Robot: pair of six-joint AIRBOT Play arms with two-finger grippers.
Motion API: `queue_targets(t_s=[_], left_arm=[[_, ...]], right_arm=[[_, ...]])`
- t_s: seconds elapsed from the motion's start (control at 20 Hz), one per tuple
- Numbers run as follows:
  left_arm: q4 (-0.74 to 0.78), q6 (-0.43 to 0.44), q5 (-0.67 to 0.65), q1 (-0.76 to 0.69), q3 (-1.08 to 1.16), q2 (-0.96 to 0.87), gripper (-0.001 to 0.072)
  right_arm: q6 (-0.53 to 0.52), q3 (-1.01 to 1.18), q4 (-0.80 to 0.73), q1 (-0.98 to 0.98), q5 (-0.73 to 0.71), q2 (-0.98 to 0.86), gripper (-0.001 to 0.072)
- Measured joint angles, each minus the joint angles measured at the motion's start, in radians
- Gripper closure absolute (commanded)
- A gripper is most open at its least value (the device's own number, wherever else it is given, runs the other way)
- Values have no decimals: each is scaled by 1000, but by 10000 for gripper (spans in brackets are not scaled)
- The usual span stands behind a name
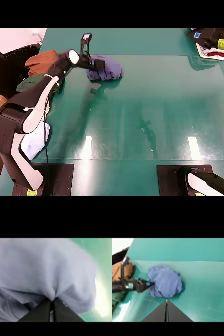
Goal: Fold the shirts.
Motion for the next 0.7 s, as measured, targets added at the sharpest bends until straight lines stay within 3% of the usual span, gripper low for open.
queue_targets(t_s=[0.15,0.4,0.7], left_arm=[[29,4,-122,15,130,77,684],[111,31,-225,-3,200,367,685],[206,48,-368,-203,112,560,678]], right_arm=[[0,42,-4,-19,53,4,698],[-1,197,-7,-72,138,6,698],[-1,330,-8,-142,231,6,698]])
